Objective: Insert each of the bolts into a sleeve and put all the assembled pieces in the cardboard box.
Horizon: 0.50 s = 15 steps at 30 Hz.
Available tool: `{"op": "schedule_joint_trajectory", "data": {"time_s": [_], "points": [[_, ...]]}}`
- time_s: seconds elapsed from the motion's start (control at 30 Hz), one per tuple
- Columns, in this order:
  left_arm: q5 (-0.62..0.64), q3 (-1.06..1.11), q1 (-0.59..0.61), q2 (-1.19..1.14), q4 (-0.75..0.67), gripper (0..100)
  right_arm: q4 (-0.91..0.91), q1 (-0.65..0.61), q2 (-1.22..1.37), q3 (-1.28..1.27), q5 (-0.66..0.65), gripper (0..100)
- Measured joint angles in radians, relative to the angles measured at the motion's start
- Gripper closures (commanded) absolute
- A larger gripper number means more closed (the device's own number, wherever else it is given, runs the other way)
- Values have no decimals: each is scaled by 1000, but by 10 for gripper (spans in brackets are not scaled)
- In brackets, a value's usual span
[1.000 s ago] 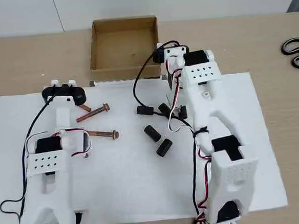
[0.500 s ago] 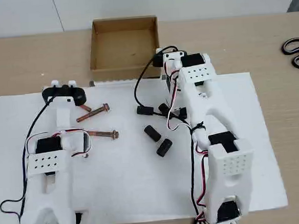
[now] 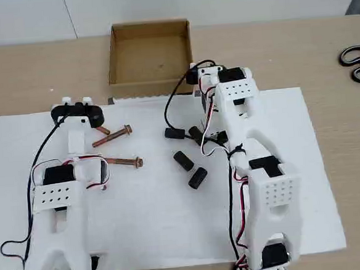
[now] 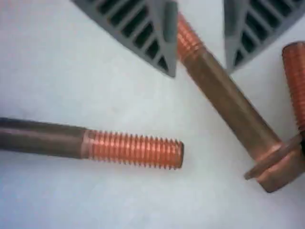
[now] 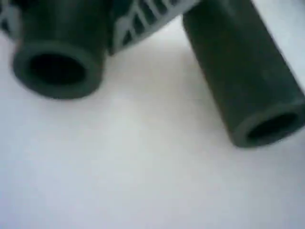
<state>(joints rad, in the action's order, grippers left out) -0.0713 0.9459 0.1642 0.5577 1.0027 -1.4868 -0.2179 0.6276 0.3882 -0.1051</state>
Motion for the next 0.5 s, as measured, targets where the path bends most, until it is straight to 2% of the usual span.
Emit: {"op": "schedule_joint_trajectory", "data": {"time_s": [0.27, 0.5], "points": [[0, -2, 0, 0, 0, 933, -87, -9, -107, 41, -18, 995], [-15, -232, 0, -31, 207, 933, -215, 17, -328, 64, -49, 995]]}}
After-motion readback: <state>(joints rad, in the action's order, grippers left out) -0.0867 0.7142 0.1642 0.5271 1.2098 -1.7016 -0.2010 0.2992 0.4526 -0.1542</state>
